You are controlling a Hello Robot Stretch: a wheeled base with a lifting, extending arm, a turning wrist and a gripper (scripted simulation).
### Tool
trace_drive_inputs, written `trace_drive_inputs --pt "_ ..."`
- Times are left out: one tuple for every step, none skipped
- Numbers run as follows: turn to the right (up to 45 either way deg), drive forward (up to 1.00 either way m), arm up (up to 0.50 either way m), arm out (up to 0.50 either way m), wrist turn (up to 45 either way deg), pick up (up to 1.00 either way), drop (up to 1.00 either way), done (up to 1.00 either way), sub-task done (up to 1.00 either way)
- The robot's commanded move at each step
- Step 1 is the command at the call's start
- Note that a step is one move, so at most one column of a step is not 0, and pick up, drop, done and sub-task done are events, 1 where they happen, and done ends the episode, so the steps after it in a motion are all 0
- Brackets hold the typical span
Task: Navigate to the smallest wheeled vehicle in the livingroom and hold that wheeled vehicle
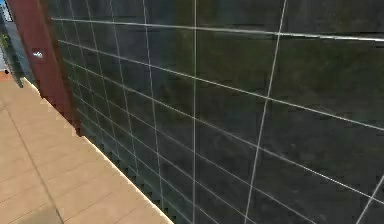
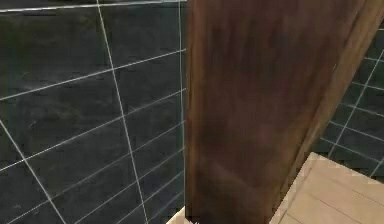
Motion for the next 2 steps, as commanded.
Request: trace_drive_inputs --pt "-27.0 0.00 0.00 0.00 0.0 0.00 0.00 0.00 0.00" --pt "0.0 0.45 0.00 0.00 0.0 0.00 0.00 0.00 0.00"
